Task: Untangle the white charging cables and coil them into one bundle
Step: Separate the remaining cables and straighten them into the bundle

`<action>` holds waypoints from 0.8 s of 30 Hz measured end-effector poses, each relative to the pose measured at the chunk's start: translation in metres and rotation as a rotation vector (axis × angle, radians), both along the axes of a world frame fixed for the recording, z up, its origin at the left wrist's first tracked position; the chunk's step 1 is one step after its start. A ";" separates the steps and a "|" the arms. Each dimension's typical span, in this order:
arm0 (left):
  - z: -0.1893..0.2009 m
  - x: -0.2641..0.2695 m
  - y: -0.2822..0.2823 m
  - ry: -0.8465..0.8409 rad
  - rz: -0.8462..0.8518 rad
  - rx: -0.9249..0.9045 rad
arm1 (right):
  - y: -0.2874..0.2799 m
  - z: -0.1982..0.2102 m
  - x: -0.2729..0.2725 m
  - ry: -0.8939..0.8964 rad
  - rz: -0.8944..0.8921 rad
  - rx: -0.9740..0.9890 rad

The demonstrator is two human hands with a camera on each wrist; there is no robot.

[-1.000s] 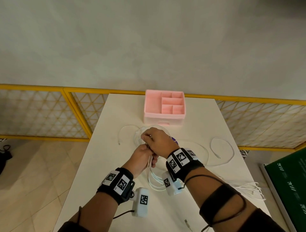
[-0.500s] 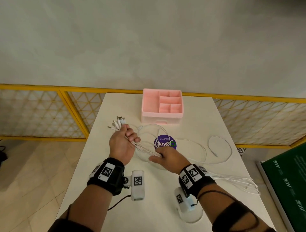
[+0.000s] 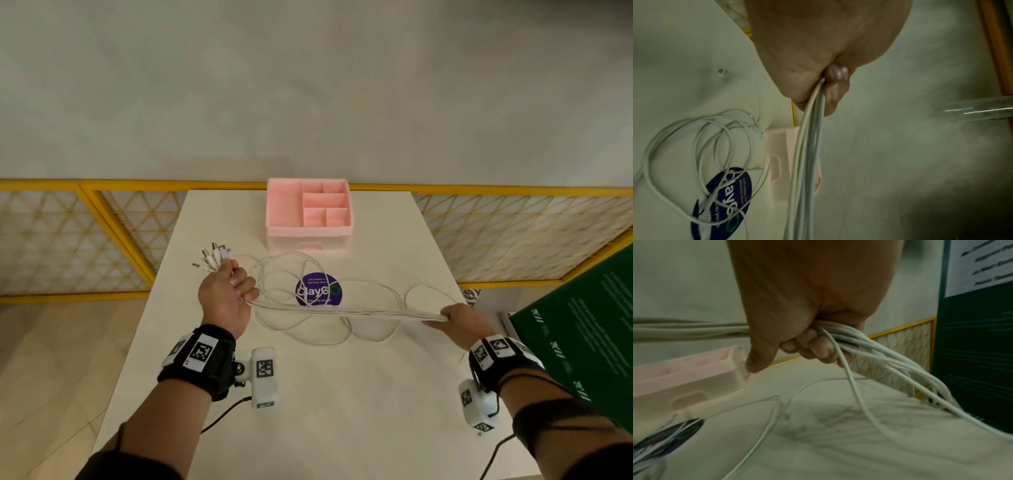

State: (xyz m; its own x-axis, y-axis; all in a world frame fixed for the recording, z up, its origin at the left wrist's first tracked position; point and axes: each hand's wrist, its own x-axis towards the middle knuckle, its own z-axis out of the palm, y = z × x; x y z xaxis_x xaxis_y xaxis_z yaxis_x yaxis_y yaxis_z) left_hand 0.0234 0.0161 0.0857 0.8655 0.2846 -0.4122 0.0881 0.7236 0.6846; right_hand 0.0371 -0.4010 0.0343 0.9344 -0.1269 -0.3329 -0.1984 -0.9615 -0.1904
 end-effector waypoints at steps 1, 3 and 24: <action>-0.002 0.000 -0.003 0.006 -0.009 -0.003 | -0.009 0.006 0.002 -0.018 -0.033 -0.044; -0.005 -0.001 -0.009 0.010 -0.024 -0.018 | -0.032 0.018 0.005 -0.069 -0.150 -0.076; -0.020 -0.010 -0.036 0.036 -0.116 0.016 | -0.065 -0.081 -0.060 0.327 -0.503 -0.229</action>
State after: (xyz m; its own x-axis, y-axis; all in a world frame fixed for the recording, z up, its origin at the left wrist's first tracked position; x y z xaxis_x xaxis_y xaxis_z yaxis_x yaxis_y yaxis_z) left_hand 0.0131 -0.0196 0.0653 0.8776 0.1897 -0.4402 0.1958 0.6963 0.6905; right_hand -0.0227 -0.4664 -0.0466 0.5969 -0.6251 -0.5030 -0.6488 -0.7449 0.1557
